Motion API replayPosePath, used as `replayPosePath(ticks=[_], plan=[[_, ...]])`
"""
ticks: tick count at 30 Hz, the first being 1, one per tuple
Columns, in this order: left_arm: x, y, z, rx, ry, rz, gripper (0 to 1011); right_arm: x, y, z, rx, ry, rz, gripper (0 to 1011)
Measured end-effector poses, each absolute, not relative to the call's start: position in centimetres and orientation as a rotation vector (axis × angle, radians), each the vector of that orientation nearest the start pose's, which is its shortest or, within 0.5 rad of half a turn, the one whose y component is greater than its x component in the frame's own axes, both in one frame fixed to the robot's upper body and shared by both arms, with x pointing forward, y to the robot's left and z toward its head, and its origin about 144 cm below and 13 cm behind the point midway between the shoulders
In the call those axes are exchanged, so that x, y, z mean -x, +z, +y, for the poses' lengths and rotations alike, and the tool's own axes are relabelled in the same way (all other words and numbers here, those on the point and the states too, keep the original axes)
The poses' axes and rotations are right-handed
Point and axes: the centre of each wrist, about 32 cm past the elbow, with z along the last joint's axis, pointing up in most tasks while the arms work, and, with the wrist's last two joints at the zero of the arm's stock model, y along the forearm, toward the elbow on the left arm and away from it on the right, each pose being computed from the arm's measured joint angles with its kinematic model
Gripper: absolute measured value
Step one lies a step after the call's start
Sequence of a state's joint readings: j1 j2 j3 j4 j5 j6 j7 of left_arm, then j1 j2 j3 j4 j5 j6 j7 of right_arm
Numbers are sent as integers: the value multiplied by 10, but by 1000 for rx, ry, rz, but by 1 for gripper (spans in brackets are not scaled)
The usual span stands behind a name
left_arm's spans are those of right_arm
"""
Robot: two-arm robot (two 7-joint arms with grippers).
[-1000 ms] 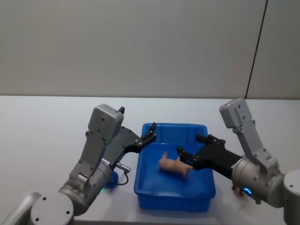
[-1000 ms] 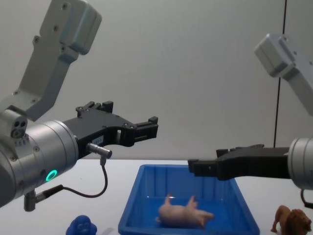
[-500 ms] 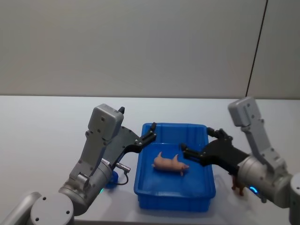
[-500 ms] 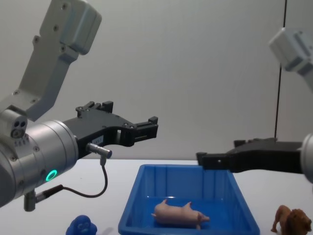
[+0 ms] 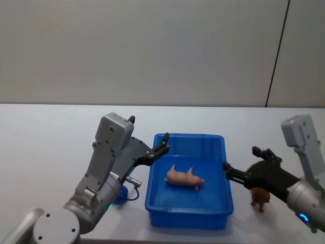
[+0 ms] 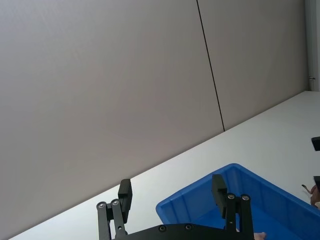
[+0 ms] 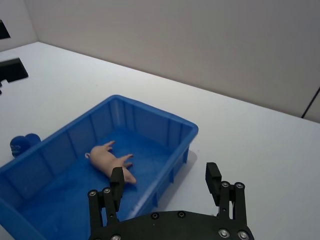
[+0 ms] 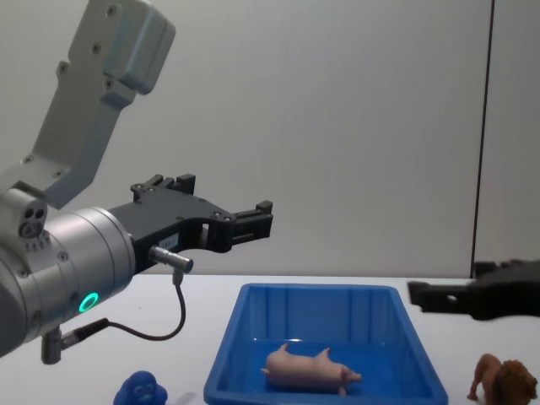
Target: Pick up the two dolls from the table and place them into the box.
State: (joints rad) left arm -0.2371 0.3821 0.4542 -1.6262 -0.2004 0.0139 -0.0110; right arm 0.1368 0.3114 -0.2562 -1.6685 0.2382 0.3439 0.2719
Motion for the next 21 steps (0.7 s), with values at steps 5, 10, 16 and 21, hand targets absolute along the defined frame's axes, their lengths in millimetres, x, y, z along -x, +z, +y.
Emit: replayPosePath(ticks=[5, 10, 16, 21], plan=[[-492, 1204, 198, -61, 1124, -268, 1002, -473, 1198, -245, 234, -1057, 91, 1001], [-492, 1204, 198, -61, 1124, -268, 1002, -464, 1193, -257, 253, -1067, 107, 1001], [-492, 1204, 198, -61, 1124, -268, 1002, -457, 1188, -266, 279, -1072, 129, 1001], [-492, 1204, 198, -61, 1124, -268, 1002, -453, 1184, -271, 299, -1072, 145, 1001]])
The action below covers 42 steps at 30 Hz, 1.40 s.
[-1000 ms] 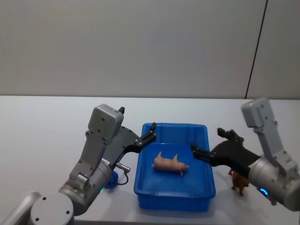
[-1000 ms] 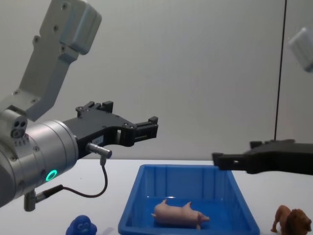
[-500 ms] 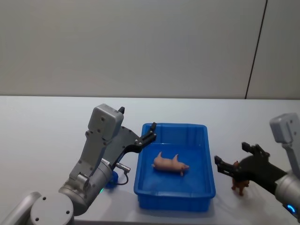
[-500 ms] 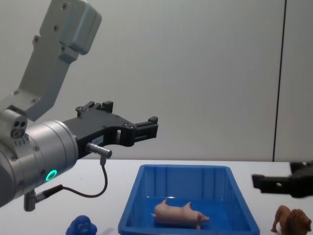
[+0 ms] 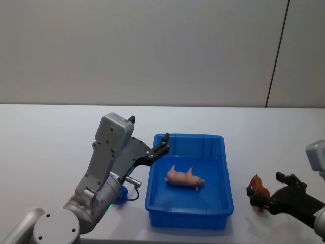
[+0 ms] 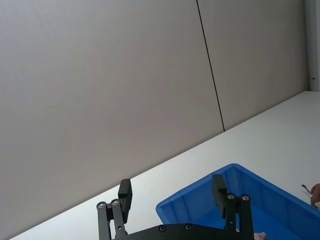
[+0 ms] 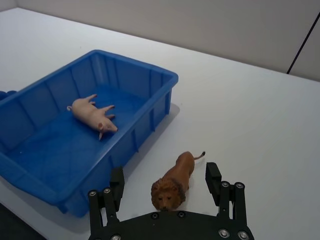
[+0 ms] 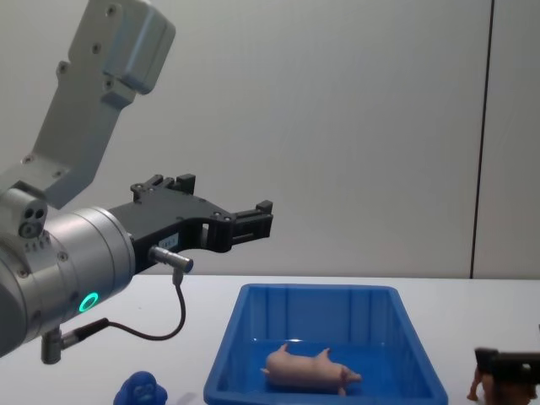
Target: Pick up the two dolls from the table and place them into the box.
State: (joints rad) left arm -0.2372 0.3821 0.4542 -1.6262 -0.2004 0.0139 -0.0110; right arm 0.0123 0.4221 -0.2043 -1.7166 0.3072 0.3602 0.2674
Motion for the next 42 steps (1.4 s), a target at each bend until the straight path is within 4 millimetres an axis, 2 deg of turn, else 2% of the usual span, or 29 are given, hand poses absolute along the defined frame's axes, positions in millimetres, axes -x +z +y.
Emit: replayPosePath(ticks=[10, 13, 22, 25, 29, 31, 35, 42], plan=[[-492, 1204, 198, -61, 1124, -268, 1002, -452, 1174, -276, 344, -1076, 181, 1001], [-492, 1204, 198, -61, 1124, -268, 1001, -453, 1170, -275, 359, -1080, 191, 969], [-492, 1204, 198, -61, 1124, -268, 1002, -455, 1163, -274, 375, -1092, 210, 756], [-492, 1204, 198, -61, 1124, -268, 1002, -455, 1161, -273, 377, -1096, 215, 631], [-492, 1204, 198, -61, 1124, -268, 1002, -455, 1160, -273, 374, -1100, 214, 535], [-492, 1204, 198, -61, 1124, -268, 1002, -455, 1160, -273, 368, -1102, 209, 450], [-492, 1204, 198, -61, 1124, -268, 1002, -455, 1159, -272, 352, -1105, 203, 373], [-492, 1204, 198, -61, 1124, -268, 1002, -454, 1160, -271, 316, -1109, 185, 332]])
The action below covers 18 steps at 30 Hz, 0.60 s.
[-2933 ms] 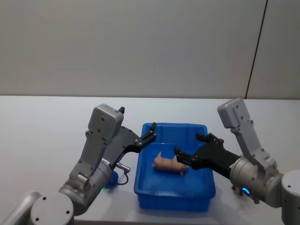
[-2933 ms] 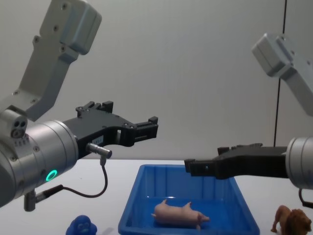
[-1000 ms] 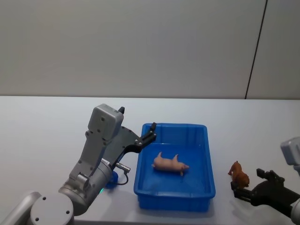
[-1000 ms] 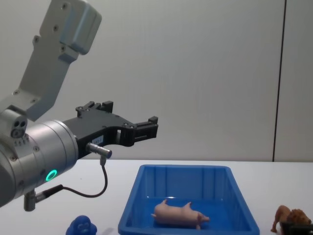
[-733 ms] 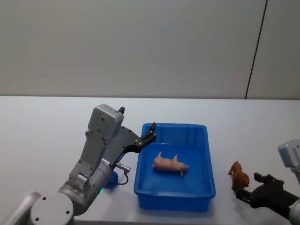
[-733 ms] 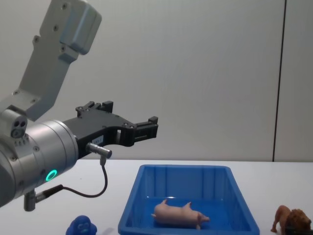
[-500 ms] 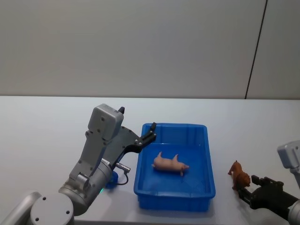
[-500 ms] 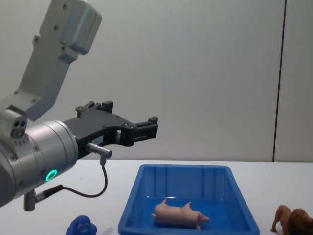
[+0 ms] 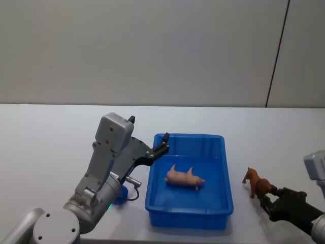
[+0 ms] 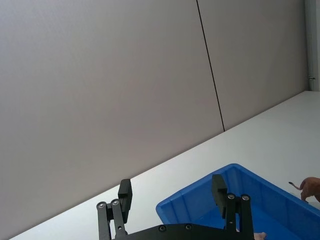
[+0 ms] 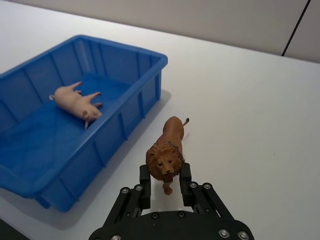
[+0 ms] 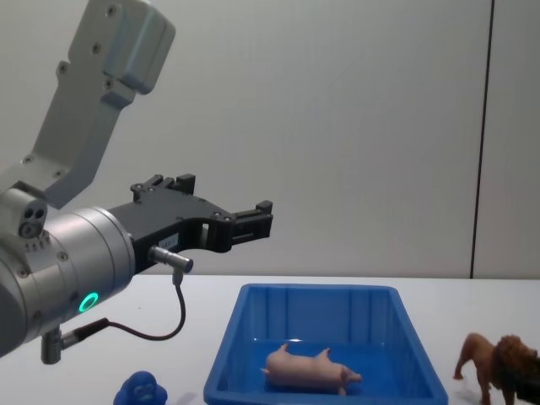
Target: Pick up the two dolls from the table and place them into the box.
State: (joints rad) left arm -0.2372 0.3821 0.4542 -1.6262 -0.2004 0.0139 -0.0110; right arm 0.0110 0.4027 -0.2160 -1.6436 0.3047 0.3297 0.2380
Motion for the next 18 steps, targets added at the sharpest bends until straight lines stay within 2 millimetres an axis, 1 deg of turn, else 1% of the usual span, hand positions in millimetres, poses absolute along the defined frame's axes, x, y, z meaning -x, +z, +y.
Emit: replayPosePath(ticks=[11, 18], plan=[[-492, 1204, 198, -61, 1124, -268, 1002, -454, 1170, -269, 227, -1121, 110, 322], [-492, 1204, 198, -61, 1124, -268, 1002, -458, 1189, -264, 147, -1115, 35, 322]])
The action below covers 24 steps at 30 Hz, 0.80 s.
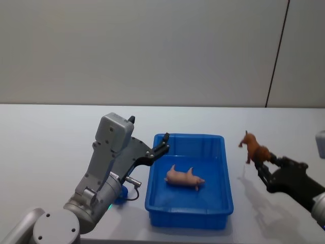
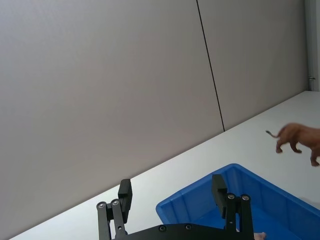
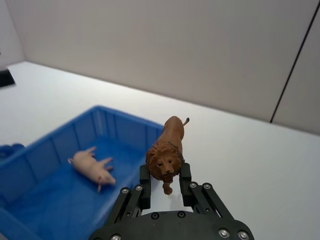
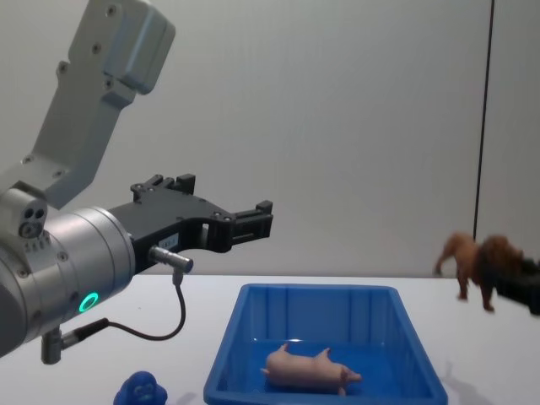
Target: Pick up the two dolls from the table and place them into the box.
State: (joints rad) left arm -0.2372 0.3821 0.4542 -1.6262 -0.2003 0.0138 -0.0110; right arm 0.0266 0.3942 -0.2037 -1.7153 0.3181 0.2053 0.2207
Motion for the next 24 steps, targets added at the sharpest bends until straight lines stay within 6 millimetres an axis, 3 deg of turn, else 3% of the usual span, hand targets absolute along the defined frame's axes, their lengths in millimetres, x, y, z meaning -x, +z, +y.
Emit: replayPosePath(ticks=[12, 21, 24], plan=[[-492, 1204, 198, -61, 1124, -268, 1002, -469, 1214, -240, 114, -1015, -16, 322], [-492, 1204, 198, -61, 1124, -268, 1002, -479, 1213, -221, 171, -959, 12, 322], [-492, 1204, 198, -61, 1124, -268, 1002, -482, 1211, -215, 187, -944, 20, 389]])
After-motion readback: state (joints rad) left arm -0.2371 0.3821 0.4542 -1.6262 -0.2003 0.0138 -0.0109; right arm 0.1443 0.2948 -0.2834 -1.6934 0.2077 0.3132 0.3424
